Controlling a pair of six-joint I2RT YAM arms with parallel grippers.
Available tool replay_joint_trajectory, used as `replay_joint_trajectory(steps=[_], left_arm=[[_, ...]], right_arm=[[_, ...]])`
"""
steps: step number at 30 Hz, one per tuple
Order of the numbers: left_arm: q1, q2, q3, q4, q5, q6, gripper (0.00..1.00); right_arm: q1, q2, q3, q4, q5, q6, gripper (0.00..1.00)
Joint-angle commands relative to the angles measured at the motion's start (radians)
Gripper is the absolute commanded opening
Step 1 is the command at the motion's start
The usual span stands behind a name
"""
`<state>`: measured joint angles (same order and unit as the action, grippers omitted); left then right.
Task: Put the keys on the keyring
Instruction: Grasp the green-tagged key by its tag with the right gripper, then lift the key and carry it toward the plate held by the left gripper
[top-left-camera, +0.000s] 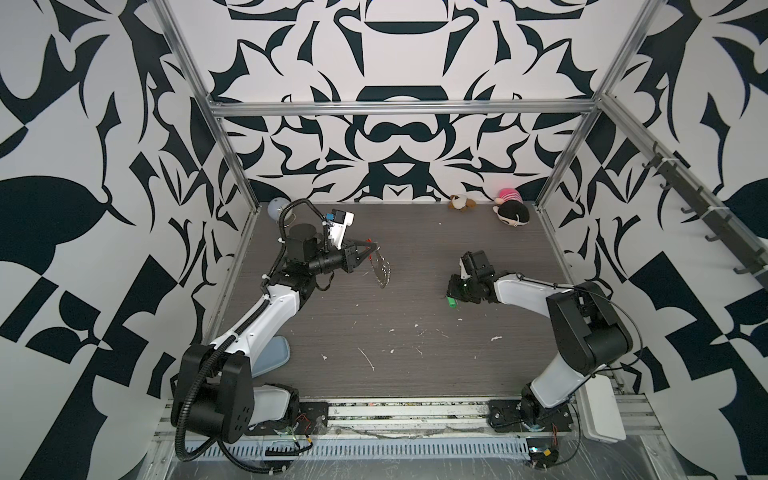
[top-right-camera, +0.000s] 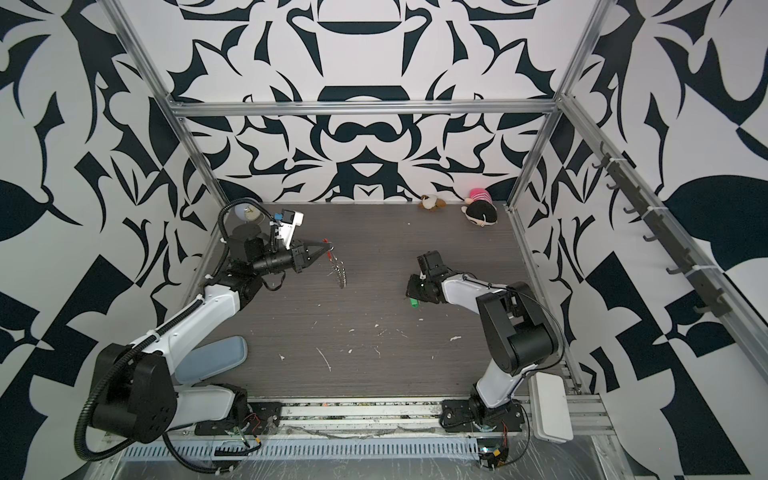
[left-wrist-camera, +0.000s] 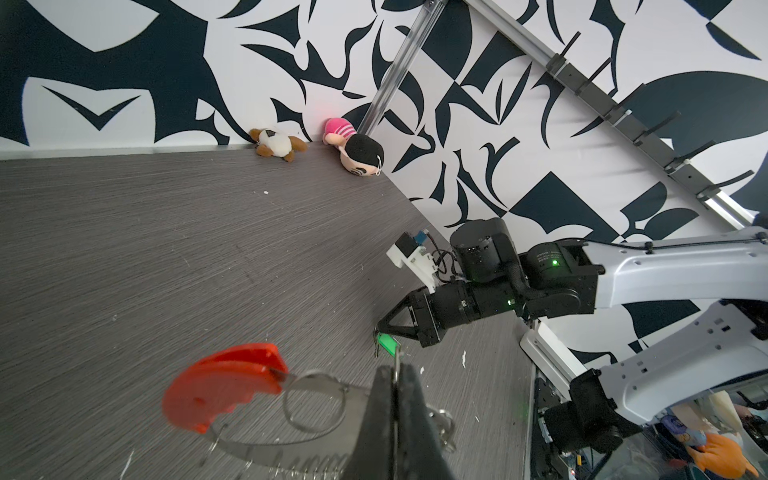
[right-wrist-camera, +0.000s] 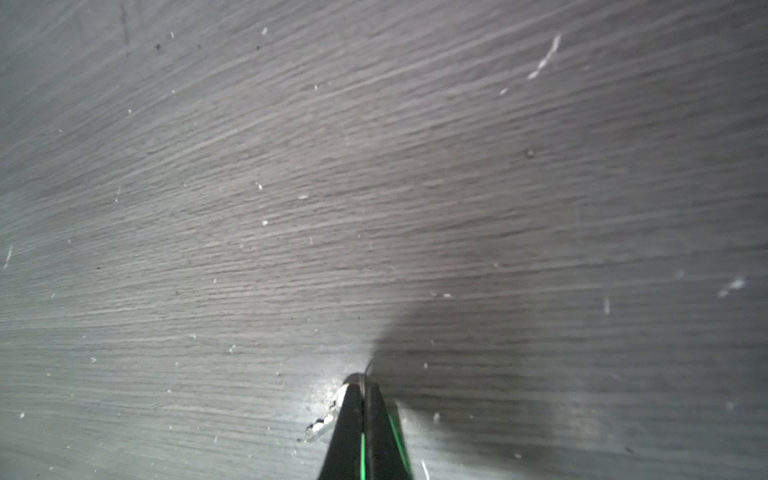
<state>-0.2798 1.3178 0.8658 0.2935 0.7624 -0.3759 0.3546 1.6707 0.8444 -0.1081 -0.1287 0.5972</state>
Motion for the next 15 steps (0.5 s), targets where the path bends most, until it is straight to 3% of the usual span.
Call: replay_joint_trajectory(steps=[1,5,8,11,15], left_arm=[[-0.002,-0.03,0.005,0.042,0.001,0.04,0.0],[-0.002,-0.086,-0.035,0.066,-0.063,0.119,0.0],[0.0,-0.097,-0.033,0.063,-0.102,0.156,0.0],[-0.002,-0.103,-0.032,0.068,-0.082,0.248,0.0],[-0.001,-0.113,-0.018,0.054,-0.062,0.362,0.0]], right_arm=[[0.01,-0.037,0.032,-0.012,0.027,-0.035,0.0],[0.023,-0.082,0.098,-0.078,0.088,-0.128,0.0],[0.03,-0.134,0.15,-0.121,0.06,-0.239,0.0],[0.031,-0.195,0.198,-0.134,-0.153,-0.355,0.0],[0.03,-0.237,0.251,-0.14,-0.405,-0.419,0.0]])
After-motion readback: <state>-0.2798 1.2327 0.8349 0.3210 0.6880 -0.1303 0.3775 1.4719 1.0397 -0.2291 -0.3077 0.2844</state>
